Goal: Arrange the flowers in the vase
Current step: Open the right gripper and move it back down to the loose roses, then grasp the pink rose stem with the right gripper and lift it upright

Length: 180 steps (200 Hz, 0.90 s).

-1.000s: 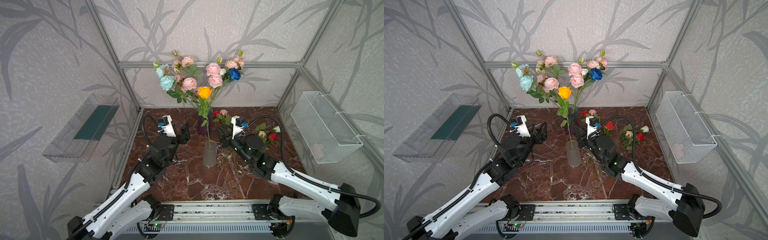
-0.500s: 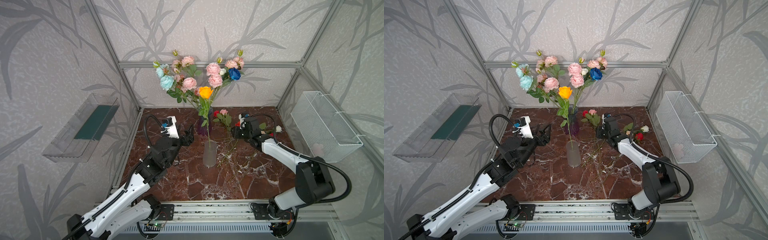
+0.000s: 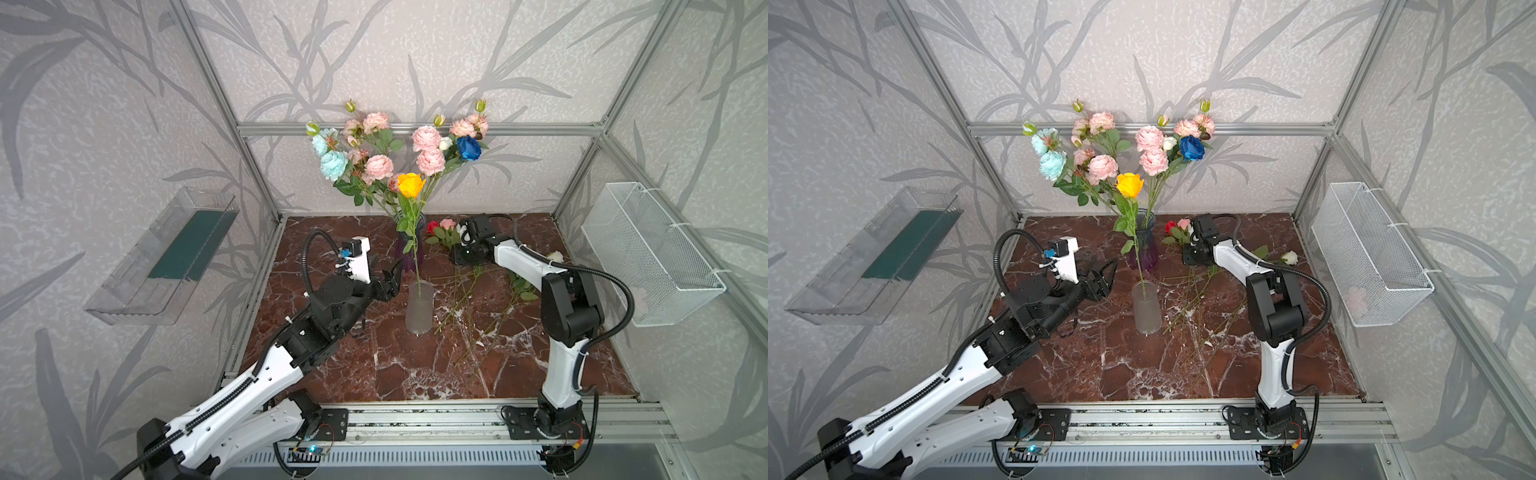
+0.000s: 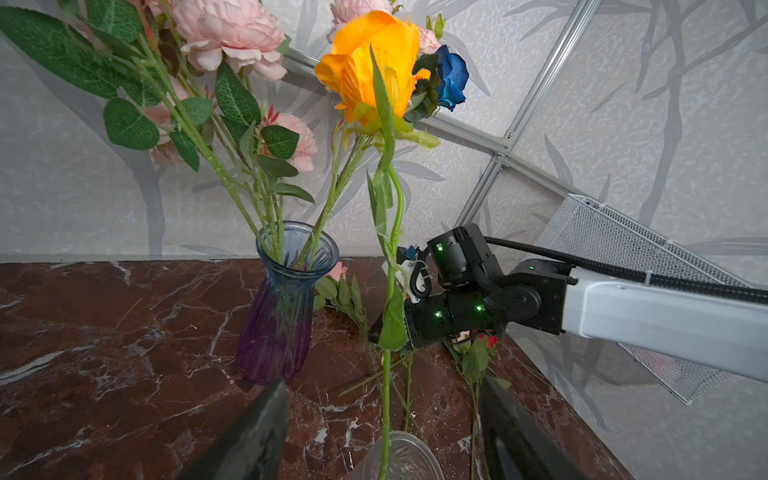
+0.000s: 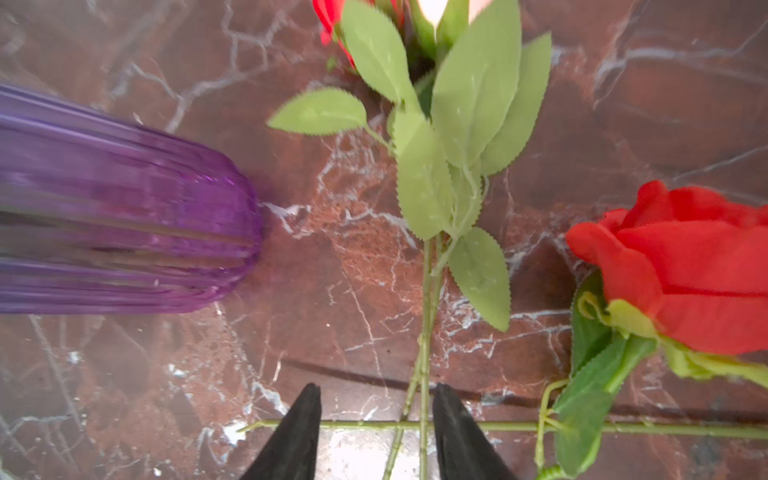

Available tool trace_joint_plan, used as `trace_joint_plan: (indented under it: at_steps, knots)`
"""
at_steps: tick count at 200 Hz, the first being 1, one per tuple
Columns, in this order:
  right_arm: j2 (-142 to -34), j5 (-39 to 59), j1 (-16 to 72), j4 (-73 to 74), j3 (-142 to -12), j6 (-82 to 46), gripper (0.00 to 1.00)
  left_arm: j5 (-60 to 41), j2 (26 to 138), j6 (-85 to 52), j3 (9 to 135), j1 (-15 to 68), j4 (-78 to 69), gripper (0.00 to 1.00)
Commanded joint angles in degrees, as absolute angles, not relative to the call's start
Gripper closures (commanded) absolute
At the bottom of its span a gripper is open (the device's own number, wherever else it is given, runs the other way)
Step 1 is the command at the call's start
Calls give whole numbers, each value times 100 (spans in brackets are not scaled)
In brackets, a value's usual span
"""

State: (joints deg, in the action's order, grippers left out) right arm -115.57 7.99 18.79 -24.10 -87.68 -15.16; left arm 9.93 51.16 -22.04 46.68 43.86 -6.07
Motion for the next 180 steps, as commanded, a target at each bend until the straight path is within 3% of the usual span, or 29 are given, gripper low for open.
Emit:
trace_joint_plan:
  at_steps: [1, 75, 117, 180]
  knots:
    - [-11787, 706, 1872, -2999, -9047, -1357, 54, 1068, 5071, -1957, 4865, 4487, -615, 27]
    - [-12279, 632, 1854, -3122, -9343, -1378, 68, 1244, 5124, -1689, 4843, 4680, -633, 27]
    - [-12155, 619, 1846, -2970, -9207, -1418, 88, 1340, 5157, -1593, 4814, 4748, -667, 27]
    - [-11875, 818, 1819, -2709, -9061, -1553, 99, 1435, 5159, -1506, 4803, 4790, -672, 27]
